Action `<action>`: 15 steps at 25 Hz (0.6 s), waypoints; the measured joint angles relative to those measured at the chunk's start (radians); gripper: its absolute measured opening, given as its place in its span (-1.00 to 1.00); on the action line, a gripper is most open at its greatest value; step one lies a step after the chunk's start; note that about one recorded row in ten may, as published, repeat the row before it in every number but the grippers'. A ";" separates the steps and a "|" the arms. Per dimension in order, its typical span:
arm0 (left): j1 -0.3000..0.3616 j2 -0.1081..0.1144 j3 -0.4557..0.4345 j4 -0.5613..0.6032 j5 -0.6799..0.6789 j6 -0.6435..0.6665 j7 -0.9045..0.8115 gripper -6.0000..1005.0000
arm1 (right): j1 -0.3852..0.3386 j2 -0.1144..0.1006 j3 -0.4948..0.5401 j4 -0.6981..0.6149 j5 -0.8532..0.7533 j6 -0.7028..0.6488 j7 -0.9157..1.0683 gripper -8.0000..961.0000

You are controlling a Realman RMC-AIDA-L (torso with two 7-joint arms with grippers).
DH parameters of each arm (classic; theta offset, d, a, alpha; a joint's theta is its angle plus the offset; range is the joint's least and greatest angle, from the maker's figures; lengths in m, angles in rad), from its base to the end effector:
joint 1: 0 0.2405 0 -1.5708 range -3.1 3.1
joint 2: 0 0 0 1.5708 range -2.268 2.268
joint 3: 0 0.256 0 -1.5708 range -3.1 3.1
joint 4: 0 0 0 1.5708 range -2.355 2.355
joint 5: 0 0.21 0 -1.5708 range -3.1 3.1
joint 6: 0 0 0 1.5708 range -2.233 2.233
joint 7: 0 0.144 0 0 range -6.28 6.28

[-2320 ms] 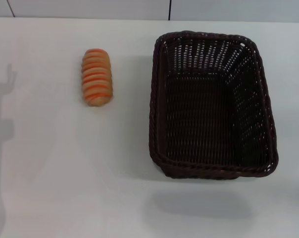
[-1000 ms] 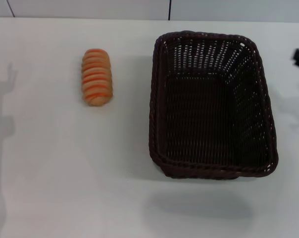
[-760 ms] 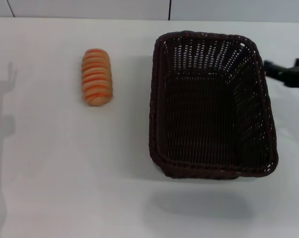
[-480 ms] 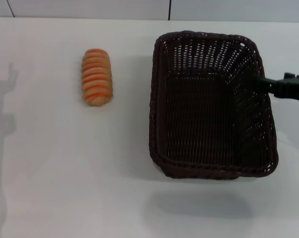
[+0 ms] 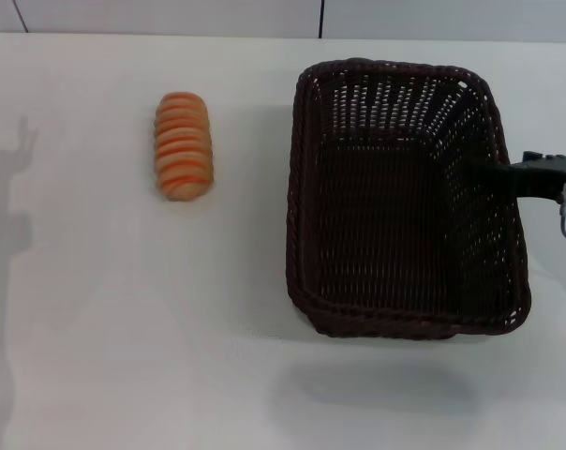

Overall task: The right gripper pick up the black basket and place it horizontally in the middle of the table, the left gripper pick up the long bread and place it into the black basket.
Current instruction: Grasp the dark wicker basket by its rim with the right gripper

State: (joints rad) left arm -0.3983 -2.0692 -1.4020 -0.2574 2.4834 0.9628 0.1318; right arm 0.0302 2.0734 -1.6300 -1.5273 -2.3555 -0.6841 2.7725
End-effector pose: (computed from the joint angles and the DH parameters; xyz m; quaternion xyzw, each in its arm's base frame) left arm -0.3683 0.3444 0.0327 -0.6049 -0.2576 -0.1900 0.7292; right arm 0.2433 0.3216 0.0067 -0.7915 0.4520 0.1221 0.3929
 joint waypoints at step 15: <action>-0.006 0.000 0.000 0.000 0.000 -0.001 0.000 0.66 | 0.128 0.004 -0.003 0.170 0.002 0.027 -0.104 0.59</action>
State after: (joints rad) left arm -0.4038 -2.0693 -1.4020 -0.2574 2.4835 0.9619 0.1318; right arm 0.1584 2.0775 -1.6332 -1.3577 -2.3538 -0.6571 2.6690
